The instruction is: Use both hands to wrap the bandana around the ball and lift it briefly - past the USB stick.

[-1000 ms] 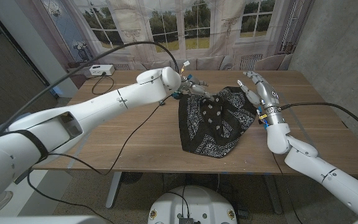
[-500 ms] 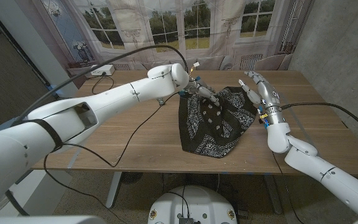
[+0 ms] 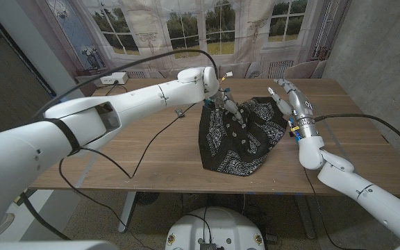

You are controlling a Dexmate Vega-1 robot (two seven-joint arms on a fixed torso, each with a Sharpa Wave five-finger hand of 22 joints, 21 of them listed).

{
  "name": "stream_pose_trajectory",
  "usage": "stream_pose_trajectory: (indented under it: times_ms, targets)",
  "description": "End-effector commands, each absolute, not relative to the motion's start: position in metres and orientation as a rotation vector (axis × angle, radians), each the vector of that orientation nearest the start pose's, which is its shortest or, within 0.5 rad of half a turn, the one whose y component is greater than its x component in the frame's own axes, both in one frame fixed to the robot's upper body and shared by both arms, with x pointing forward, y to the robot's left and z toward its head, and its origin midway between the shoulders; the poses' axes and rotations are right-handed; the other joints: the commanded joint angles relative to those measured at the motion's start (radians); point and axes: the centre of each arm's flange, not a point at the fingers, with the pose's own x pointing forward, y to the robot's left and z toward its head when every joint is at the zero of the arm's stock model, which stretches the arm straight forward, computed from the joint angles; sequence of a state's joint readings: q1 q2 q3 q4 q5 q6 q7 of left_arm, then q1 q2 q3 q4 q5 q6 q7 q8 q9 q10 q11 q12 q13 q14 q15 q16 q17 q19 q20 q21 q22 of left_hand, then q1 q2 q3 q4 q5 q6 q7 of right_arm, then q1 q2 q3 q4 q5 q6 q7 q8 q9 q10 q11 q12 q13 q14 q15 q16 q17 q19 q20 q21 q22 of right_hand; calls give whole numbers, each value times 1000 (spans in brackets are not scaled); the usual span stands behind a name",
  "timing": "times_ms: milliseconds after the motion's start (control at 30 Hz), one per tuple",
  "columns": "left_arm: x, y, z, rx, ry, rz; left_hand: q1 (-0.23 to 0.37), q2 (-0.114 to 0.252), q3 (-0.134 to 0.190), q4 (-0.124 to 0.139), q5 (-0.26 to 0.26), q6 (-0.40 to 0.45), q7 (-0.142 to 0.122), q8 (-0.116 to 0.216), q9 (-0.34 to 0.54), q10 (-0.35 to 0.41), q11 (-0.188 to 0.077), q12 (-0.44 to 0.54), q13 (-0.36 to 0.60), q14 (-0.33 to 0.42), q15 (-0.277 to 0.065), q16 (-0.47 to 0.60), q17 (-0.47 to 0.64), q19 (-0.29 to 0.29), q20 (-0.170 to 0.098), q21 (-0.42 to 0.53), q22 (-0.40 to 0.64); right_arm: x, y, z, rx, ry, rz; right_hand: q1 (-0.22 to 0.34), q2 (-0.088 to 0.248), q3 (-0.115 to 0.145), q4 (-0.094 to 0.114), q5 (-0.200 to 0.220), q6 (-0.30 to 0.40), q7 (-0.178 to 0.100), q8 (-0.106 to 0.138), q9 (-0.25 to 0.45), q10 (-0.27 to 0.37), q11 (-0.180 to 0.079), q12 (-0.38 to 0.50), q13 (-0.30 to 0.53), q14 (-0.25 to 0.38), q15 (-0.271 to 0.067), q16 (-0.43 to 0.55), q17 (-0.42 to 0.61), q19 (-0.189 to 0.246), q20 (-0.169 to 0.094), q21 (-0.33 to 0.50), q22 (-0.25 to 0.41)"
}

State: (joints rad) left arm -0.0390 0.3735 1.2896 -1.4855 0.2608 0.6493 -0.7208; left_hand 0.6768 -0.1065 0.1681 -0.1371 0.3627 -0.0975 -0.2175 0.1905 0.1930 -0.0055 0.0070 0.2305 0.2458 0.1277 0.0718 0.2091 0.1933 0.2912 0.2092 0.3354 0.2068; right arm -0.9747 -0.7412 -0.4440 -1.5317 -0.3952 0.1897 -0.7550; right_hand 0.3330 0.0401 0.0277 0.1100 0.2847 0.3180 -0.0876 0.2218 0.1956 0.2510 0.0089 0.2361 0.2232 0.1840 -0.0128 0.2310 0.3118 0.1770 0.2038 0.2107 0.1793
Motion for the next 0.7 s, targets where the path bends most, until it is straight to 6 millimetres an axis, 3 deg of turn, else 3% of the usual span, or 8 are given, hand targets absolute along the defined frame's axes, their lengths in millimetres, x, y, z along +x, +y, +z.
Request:
stream_pose_trajectory:
  times_ms: [33, 300, 367, 400, 433, 467, 600, 700]
  targets:
    - [627, -16, 97, 1750, -5, -564, 56, 20, 14, -11, -13, 23, -3, 12, 3, -19, -2, 1, 6, 7, 0, -3, 2, 58, -6, 20, -1, 579, -308, -25, -920, -980, -418, 6, 1, 4, -3, -3, 11, -2, -2, 0, 11, 1, 2, -1, 7, -1, 3, 1, 0, 5, -1, 1]
    - [630, -22, 93, 1804, -6, -526, 105, 52, 26, -11, -45, 77, 3, 30, 5, 31, -4, 26, 9, 48, -20, 7, 1, 117, -30, 36, -5, 579, -308, -26, -914, -981, -426, 4, 6, 5, -3, -4, 16, -2, -2, 1, 21, 3, 4, -1, 11, 0, 3, -2, 3, 6, -1, 1]
    - [631, -22, 93, 1810, -44, -496, 136, 79, 34, -9, -93, 212, 24, 68, 6, 113, -19, 60, 16, 110, -56, 21, 0, 174, -57, 53, -7, 580, -307, -25, -917, -978, -430, 4, 7, 5, -3, -4, 16, -2, -3, 1, 22, 2, 4, -1, 13, 0, 4, -2, 3, 6, -1, 1]
    - [631, -22, 93, 1815, -56, -483, 150, 90, 40, -11, -106, 243, 45, 74, 6, 138, -19, 70, 18, 140, -74, 29, 1, 202, -69, 63, -7, 580, -307, -25, -919, -976, -432, 4, 7, 5, -3, -4, 16, -3, -3, 1, 22, 1, 4, -1, 15, -1, 4, -3, 3, 6, -1, 1]
    - [631, -22, 93, 1815, -56, -482, 181, 102, 50, -18, -130, 295, 75, 85, 7, 194, -34, 94, 24, 200, -108, 43, 1, 258, -102, 83, -7, 580, -307, -25, -919, -976, -433, 4, 7, 5, -3, -4, 16, -3, -3, 1, 22, 1, 3, -1, 16, -2, 5, -3, 3, 6, -1, 1]
    - [630, -22, 92, 1827, -75, -451, 202, 111, 56, -22, -143, 318, 82, 87, 7, 212, -41, 104, 27, 222, -117, 47, 1, 290, -115, 95, -7, 580, -307, -25, -920, -978, -432, 3, 8, 5, -3, -4, 16, -3, -3, 1, 22, 3, 3, -1, 17, -1, 5, -3, 4, 6, -1, 1]
    - [629, -22, 91, 1838, -94, -402, 312, 157, 100, -38, -169, 458, 68, 118, 11, 332, -72, 165, 46, 384, -190, 92, 9, 404, -194, 145, -6, 581, -306, -24, -926, -977, -434, 3, 9, 5, -3, -5, 16, -2, -3, 1, 23, -2, 3, -2, 19, -3, 5, -4, 4, 7, -1, 1]
    - [629, -21, 88, 1859, -87, -356, 346, 167, 110, -33, -170, 542, 76, 140, 13, 391, -88, 196, 57, 456, -208, 110, 14, 450, -228, 169, -6, 581, -304, -23, -938, -977, -438, 3, 10, 6, -3, -5, 16, -3, -4, 1, 24, 1, 3, -2, 21, -2, 6, -5, 4, 6, -2, 1]
